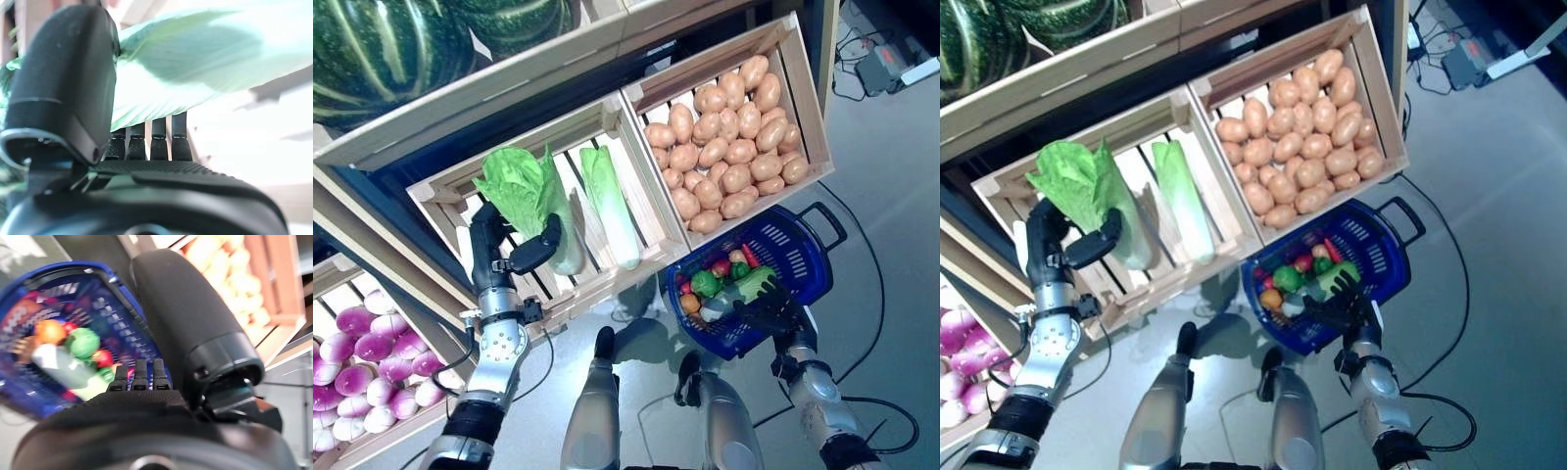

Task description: Put vegetables into the basket

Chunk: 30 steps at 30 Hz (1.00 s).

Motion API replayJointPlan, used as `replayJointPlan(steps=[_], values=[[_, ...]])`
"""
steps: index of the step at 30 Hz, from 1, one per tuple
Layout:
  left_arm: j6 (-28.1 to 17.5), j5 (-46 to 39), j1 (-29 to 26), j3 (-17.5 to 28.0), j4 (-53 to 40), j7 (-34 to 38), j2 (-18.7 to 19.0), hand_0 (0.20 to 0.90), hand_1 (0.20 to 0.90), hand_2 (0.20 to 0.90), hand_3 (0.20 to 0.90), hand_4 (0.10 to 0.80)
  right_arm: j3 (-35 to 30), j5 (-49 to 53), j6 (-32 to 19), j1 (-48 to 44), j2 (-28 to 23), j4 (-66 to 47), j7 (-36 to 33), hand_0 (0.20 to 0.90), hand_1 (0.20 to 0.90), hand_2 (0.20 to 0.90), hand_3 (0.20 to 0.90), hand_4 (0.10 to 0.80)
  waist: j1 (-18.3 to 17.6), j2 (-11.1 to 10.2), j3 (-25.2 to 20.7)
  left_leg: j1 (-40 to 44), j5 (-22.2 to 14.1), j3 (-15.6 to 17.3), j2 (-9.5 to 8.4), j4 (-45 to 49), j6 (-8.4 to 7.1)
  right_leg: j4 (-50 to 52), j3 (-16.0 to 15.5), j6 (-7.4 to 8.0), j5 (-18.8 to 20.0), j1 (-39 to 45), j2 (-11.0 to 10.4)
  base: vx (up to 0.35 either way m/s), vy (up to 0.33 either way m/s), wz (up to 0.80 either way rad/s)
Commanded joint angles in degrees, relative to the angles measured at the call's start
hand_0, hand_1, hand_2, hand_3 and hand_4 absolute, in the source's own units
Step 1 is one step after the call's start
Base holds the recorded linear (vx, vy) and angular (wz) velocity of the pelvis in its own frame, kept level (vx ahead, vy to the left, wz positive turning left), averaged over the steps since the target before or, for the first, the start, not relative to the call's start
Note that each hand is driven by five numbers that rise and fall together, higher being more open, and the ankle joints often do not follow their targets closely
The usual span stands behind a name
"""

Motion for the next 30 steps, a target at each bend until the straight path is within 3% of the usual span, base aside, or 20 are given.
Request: replayJointPlan(steps=[1,4,7,9,13,20,30], values=[[-5.5,-14.7,0.1,3.4,-8.9,-12.5,-2.2,0.3,0.3,0.3,0.3,0.4,-1.9,-9.2,-4.8,1.8,-2.2,-6.0,-3.0,0.9,0.9,0.9,0.9,0.8,-0.5,0.4,-9.9,3.0,-2.6,1.3,-3.54,-2.4,2.74,-15.1,-1.6,0.0,9.4,7.6,-0.6,0.112,-0.005,-0.02],[-1.0,-20.2,0.8,2.4,-10.0,-17.1,-4.4,0.3,0.3,0.3,0.3,0.4,-1.9,-9.4,-0.9,3.0,-2.2,-12.3,1.1,0.9,0.9,0.9,0.9,0.8,-1.1,0.3,-11.9,6.6,-1.9,1.7,-3.02,-6.3,2.9,-18.3,-1.8,0.61,10.5,10.9,-0.5,0.109,-0.01,-0.05],[3.3,-18.9,0.4,1.9,-9.3,-17.7,-4.9,0.3,0.3,0.3,0.3,0.4,-1.1,-6.7,3.3,3.6,-3.0,-17.1,7.3,0.9,0.9,0.9,0.9,0.8,-1.6,0.2,-13.2,8.9,-1.5,2.5,-2.55,-8.7,3.08,-19.4,-1.8,1.26,11.1,12.2,-0.8,0.046,-0.015,-0.1],[7.3,-17.3,0.0,0.5,-7.2,-17.4,-4.0,0.3,0.3,0.3,0.3,0.4,0.2,-3.7,7.7,4.2,-4.6,-22.4,13.0,0.9,0.9,0.9,0.9,0.8,-2.1,0.1,-14.3,10.4,-1.2,2.8,-2.24,-10.1,3.3,-20.0,-1.5,1.74,11.5,13.0,-0.8,0.053,-0.033,-0.07],[11.5,-16.1,-0.1,-1.4,-6.6,-19.1,-2.5,0.3,0.3,0.3,0.3,0.4,2.4,-3.0,12.7,3.9,-7.8,-27.3,17.5,0.9,0.9,0.9,0.9,0.8,-2.3,0.0,-15.3,11.7,-1.2,3.4,-1.87,-10.7,3.31,-20.9,-1.3,2.1,12.0,14.1,-0.9,0.04,-0.038,-0.01],[15.7,-14.4,-3.3,-7.9,-3.9,-22.7,-1.0,0.3,0.3,0.3,0.3,0.4,8.5,-0.3,22.7,-1.9,-11.9,-28.3,24.5,0.9,0.9,0.9,0.9,0.8,-2.0,-0.3,-17.7,14.1,-0.2,3.6,-1.08,-13.4,3.27,-23.2,-1.2,2.35,13.2,16.3,-0.8,0.027,-0.038,-0.05],[19.2,-14.2,-6.3,-13.4,-3.8,-26.4,0.2,0.3,0.3,0.3,0.3,0.4,14.6,8.5,31.6,-9.3,-12.8,-29.4,25.4,0.9,0.9,0.9,0.9,0.8,-1.6,-0.4,-20.8,15.7,0.3,3.9,-0.75,-15.2,2.86,-25.8,-1.2,2.89,14.8,18.0,-1.1,0.045,-0.014,0.0]])
